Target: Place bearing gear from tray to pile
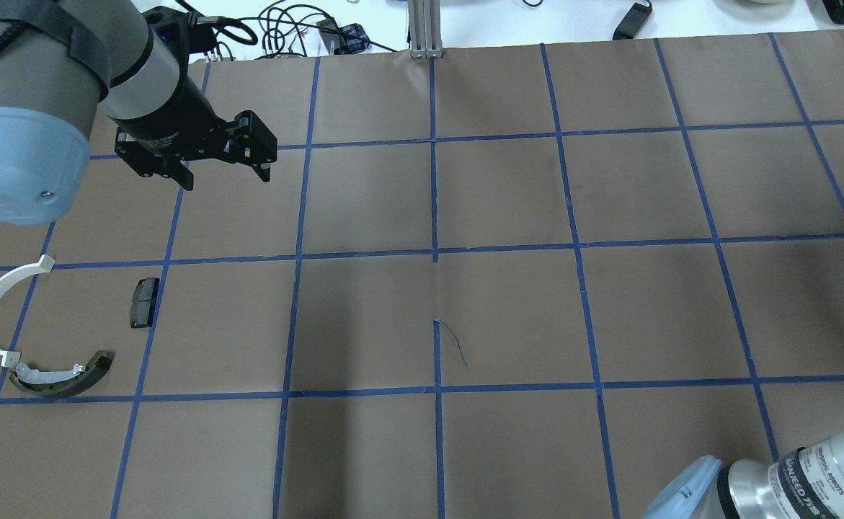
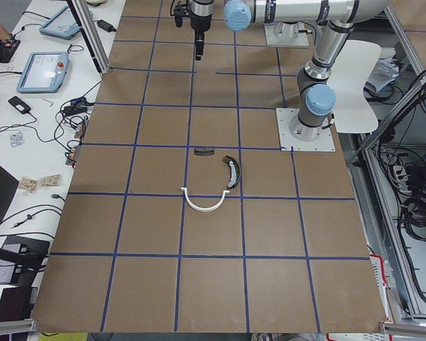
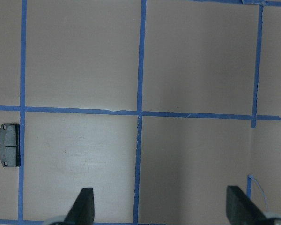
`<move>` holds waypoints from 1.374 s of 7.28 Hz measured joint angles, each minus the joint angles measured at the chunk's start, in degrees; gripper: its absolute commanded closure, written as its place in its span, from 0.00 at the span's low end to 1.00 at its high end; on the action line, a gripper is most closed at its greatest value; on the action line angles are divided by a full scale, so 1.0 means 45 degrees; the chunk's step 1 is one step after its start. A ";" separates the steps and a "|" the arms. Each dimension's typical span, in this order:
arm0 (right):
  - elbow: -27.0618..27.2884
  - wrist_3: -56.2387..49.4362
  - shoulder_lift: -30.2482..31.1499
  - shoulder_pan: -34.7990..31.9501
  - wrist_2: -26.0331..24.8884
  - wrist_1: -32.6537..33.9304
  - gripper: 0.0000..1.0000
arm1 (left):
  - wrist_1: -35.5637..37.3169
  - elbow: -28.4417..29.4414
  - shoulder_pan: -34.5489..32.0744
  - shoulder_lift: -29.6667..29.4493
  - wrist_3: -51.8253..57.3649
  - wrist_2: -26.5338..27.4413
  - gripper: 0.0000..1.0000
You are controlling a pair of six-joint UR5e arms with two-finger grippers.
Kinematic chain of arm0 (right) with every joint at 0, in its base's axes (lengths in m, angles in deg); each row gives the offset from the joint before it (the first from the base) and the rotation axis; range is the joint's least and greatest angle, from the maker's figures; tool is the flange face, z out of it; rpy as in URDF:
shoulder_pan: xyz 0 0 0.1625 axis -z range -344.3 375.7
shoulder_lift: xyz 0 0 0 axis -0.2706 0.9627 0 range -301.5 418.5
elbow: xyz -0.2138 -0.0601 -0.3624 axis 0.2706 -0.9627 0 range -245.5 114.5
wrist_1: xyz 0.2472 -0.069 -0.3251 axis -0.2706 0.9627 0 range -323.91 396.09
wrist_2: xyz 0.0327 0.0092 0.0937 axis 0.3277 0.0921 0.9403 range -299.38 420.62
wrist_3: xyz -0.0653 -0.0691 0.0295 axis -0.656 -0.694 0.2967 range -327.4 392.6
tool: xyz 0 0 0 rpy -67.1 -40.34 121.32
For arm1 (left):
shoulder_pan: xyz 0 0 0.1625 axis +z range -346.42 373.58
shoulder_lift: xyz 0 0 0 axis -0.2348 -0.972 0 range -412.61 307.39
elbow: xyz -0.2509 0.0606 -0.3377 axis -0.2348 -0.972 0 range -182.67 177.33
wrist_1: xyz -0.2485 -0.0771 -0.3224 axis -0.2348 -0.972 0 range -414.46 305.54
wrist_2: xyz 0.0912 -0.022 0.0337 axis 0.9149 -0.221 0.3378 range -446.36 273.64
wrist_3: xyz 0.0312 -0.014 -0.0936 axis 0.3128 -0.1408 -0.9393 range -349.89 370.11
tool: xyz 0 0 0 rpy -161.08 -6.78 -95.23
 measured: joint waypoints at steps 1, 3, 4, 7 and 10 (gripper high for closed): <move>0.0051 -0.0421 -0.0006 -0.0002 -0.0006 0.0023 0.25 | -0.0001 0.0000 -0.0002 0.0000 0.0000 0.0001 0.00; 0.0083 -0.0670 -0.0047 -0.0009 -0.0019 0.0054 0.30 | -0.0004 0.0010 -0.0002 0.0000 0.0000 0.0001 0.00; 0.0083 -0.0693 -0.0105 -0.0016 -0.0021 0.0174 0.31 | -0.0006 0.0016 -0.0002 0.0000 0.0000 0.0001 0.00; 0.0084 -0.0692 -0.0291 -0.0022 -0.0022 0.0500 0.51 | 0.0004 0.0019 0.0003 -0.0003 0.0000 0.0001 0.00; 0.0096 -0.0672 -0.0295 -0.0022 -0.0047 0.0507 1.00 | 0.0000 0.0019 -0.0002 -0.0003 0.0000 0.0001 0.00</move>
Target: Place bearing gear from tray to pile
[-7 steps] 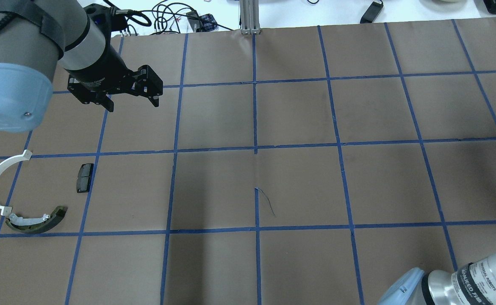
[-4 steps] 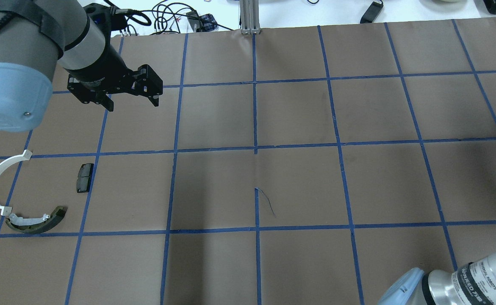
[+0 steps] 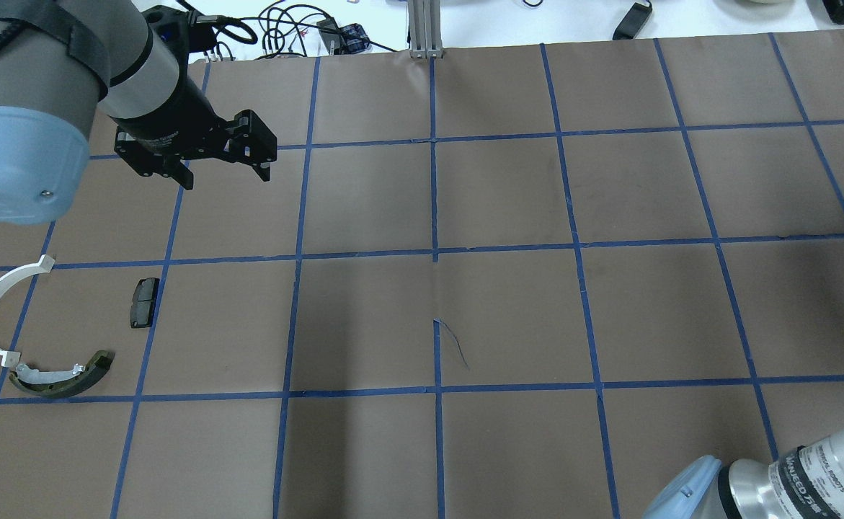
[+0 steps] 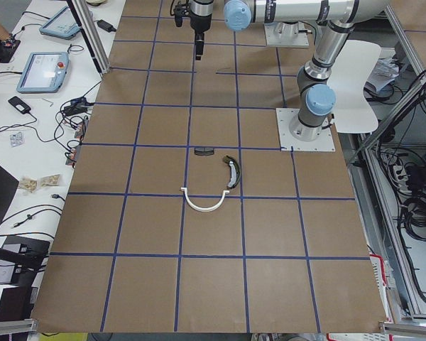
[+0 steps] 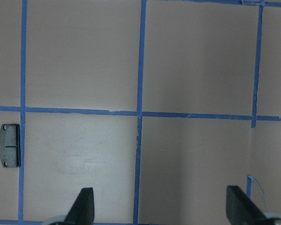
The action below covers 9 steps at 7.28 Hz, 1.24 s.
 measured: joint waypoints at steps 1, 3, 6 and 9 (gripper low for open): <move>-0.0006 0.0025 0.0012 -0.0005 -0.0083 0.0000 1.00 | 0.0003 0.0000 0.0000 0.0002 0.0000 0.0000 0.00; -0.0026 0.0018 0.0092 -0.0072 -0.0298 -0.0108 1.00 | -0.0008 0.0000 0.0002 0.0003 0.0000 0.0000 0.00; -0.0036 0.1412 0.1869 -0.1173 -0.0382 -0.2006 1.00 | 0.0003 0.0007 0.0002 0.0003 0.0000 0.0000 0.00; -0.0007 0.7483 0.4153 -0.4137 0.0581 -0.5037 1.00 | 0.0005 0.0018 0.0006 -0.0015 0.0000 -0.0005 0.00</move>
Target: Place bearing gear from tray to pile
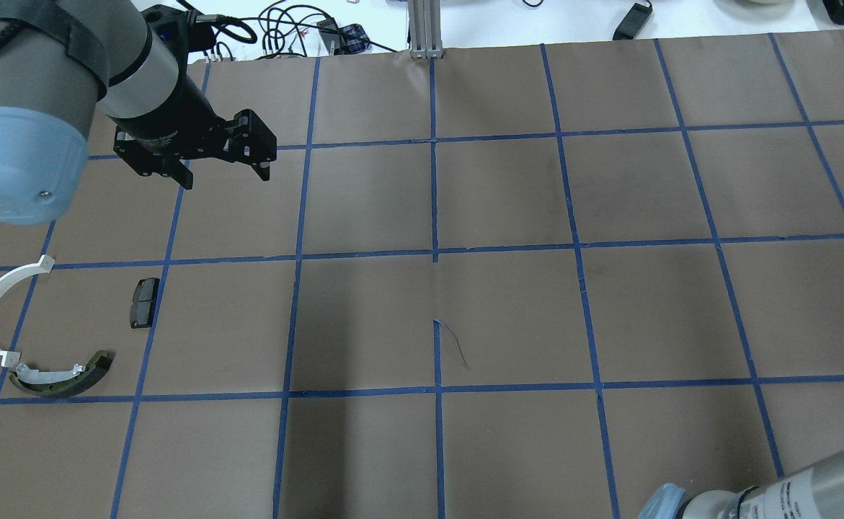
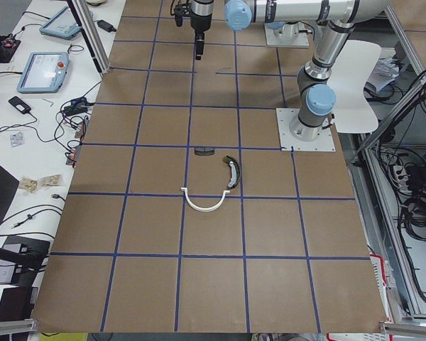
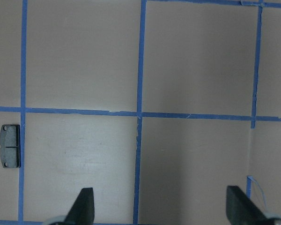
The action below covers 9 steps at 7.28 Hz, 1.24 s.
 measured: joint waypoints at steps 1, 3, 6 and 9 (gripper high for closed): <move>0.0030 0.2099 0.0169 -0.1254 0.0455 -0.0282 1.00 | 0.0000 0.0001 -0.0002 -0.0002 0.0000 -0.0009 0.00; 0.0179 0.6264 0.0257 -0.3907 0.1093 -0.0379 1.00 | 0.0000 -0.0001 -0.0006 -0.0002 0.0000 -0.0015 0.00; 0.0522 1.3050 -0.0024 -0.8277 0.1368 0.0910 1.00 | -0.0008 0.0003 0.0000 -0.0008 0.0000 -0.0020 0.00; 0.1681 1.6353 -0.0428 -1.0759 0.1417 0.3233 1.00 | -0.0018 0.0007 0.0012 -0.0005 0.0012 -0.0029 0.00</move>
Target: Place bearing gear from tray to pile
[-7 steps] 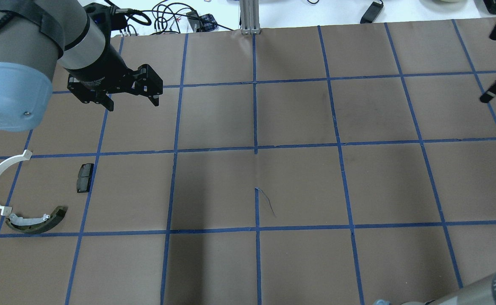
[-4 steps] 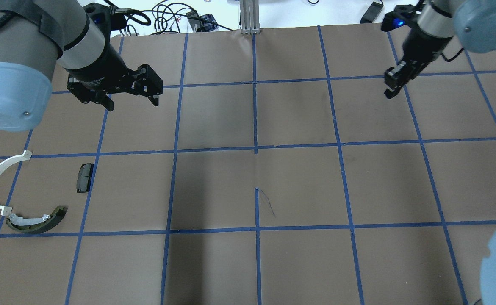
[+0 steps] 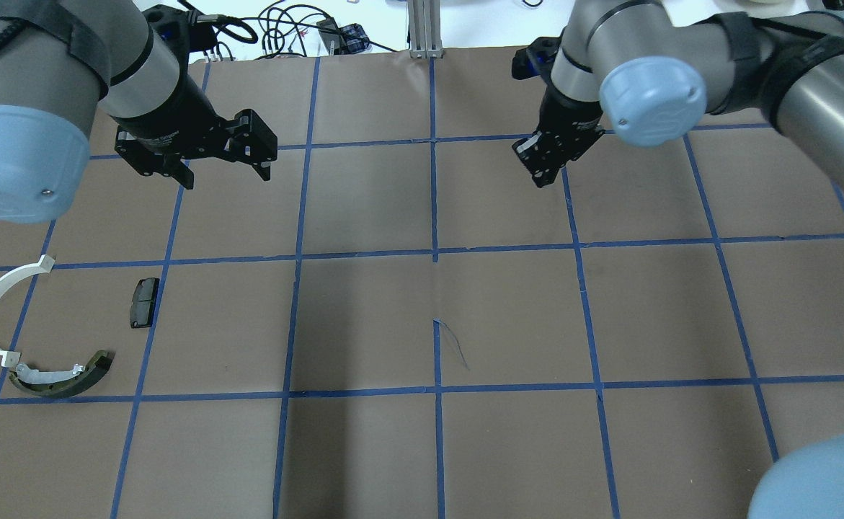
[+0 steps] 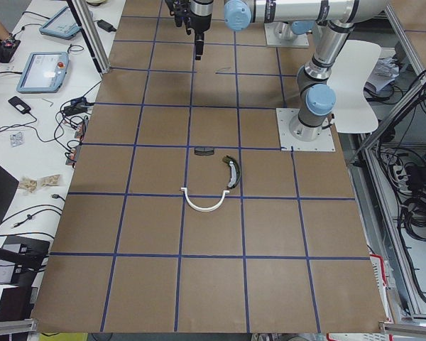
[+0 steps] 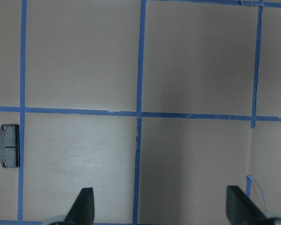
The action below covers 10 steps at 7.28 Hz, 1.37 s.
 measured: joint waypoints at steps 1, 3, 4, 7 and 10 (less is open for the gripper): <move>0.0443 0.0792 -0.0247 -0.0708 -0.0004 0.0872 1.00 | -0.0001 0.0002 0.0001 0.0002 0.0005 -0.0008 0.00; 0.1287 0.1612 -0.0607 -0.1830 0.0022 0.2082 1.00 | -0.0011 0.0004 0.0010 0.0003 0.0007 -0.0022 0.00; 0.1556 0.1708 -0.0731 -0.2108 0.0054 0.2411 1.00 | -0.0027 -0.0006 0.0010 0.0003 0.0007 0.0001 0.00; 0.1763 0.1762 -0.1139 -0.2852 0.0082 0.2837 0.71 | -0.0341 -0.0002 0.0014 -0.0048 0.0183 0.0032 0.00; 0.1770 0.1774 -0.1430 -0.3098 0.0097 0.3187 0.37 | -0.1263 0.0235 0.0021 -0.0149 0.0948 0.0092 0.00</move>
